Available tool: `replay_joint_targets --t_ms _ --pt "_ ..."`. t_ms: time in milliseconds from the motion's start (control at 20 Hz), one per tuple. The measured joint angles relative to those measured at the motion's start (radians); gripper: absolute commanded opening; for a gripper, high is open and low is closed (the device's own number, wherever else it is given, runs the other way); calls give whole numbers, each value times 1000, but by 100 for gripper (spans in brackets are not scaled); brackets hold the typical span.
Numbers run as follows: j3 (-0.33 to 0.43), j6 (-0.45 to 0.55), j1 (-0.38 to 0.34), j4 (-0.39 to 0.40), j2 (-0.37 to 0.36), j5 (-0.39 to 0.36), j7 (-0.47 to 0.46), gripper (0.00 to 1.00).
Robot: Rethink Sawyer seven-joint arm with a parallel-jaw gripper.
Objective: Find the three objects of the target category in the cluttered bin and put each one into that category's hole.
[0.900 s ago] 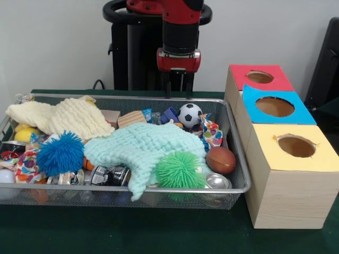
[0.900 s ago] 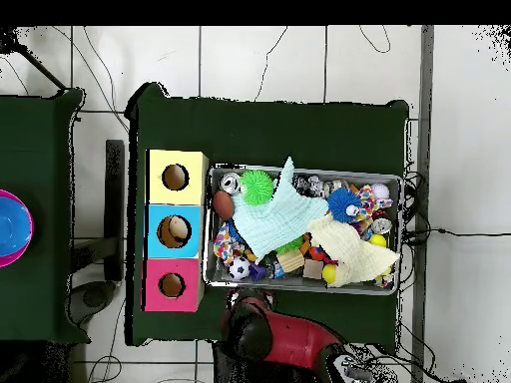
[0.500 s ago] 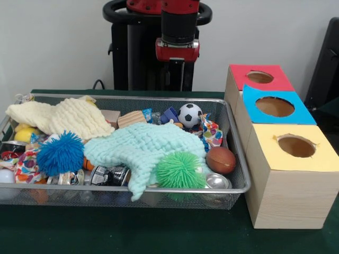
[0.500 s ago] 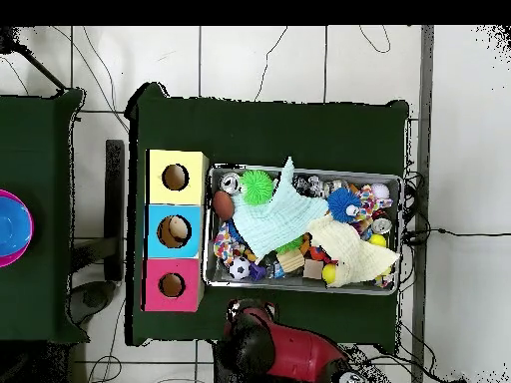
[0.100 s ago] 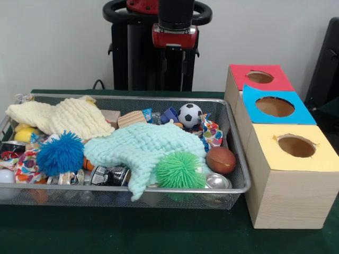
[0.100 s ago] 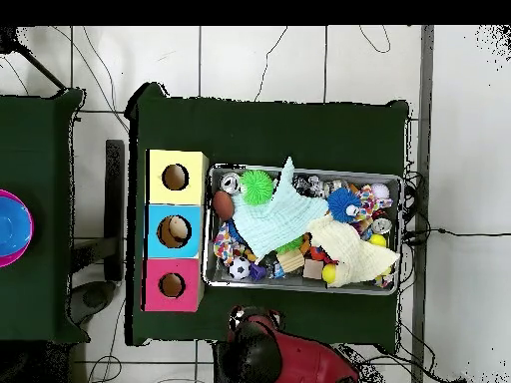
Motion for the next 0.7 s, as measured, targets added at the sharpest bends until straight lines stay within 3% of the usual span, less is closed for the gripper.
replay_joint_targets --t_ms 300,700 --pt "0 -54 -25 1 16 0 0 100" --pt "0 -199 -31 0 121 41 5 100"
